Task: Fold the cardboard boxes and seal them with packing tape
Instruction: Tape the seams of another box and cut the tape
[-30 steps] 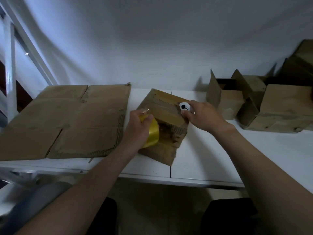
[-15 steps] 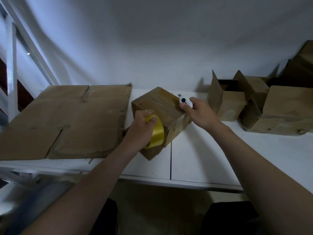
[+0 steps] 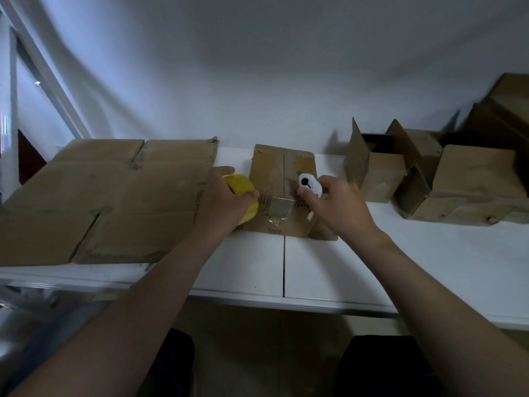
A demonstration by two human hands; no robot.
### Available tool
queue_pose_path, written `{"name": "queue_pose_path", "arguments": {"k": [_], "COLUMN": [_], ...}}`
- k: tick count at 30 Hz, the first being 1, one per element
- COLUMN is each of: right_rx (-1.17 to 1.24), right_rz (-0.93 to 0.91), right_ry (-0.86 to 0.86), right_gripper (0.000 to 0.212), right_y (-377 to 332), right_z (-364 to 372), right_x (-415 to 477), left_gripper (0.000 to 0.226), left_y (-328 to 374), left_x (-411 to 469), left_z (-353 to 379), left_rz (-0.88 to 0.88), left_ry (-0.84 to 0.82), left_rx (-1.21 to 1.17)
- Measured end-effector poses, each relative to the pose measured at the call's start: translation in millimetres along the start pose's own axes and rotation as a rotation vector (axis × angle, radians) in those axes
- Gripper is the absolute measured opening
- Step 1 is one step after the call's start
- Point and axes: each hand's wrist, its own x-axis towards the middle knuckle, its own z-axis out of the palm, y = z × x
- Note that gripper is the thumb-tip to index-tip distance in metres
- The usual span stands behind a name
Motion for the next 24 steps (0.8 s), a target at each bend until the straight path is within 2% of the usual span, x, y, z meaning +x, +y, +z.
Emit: {"name": "queue_pose_path", "arguments": {"k": [3,6,9,12,17,19,24], "right_rx": [0.006,0.078,0.114,-0.105,-0.402,-0.437,-0.397], "right_rz": [-0.018,0.004,0.059,0.177,0.321,0.363,0.404], "right_ry": [-0.043,-0.091,-0.028,-0.039,-0.36,-0.409,-0.381], "right_gripper": [0.031,0.026,0.024,0.031,0.047,0.048,0.047], "right_y": [0.9,2.1,13.7,39.6,80.2,94.9,103.1], "right_z": [7.4,1.5,-10.3,-16.0,-1.1,4.9,-1.4], "right_x": [-2.0,1.7,10.7,15.6,20.7,23.0,24.1], "left_gripper": [0.061,0.06,0.062,0.062,0.062,0.062,0.054], "left_y": [-0.1,-1.6,0.4,0.6,2.4,7.0,18.3], "left_x": [6.5,11.8,12.2,8.8,2.4,-2.4,-11.9], "left_z": [-3.9,-6.1,-6.1,-4.2,-2.1,-3.9,-17.4], "left_rz": [0.017,-0.009,-0.005,-0.023,-0.025,-0.011,0.067], "left_ry": [-0.014,-0.017,-0.01,-0.002,-0.008,-0.014,0.025], "left_rx": [0.096,0.089,0.092,0.138,0.159,0.19,0.168]}}
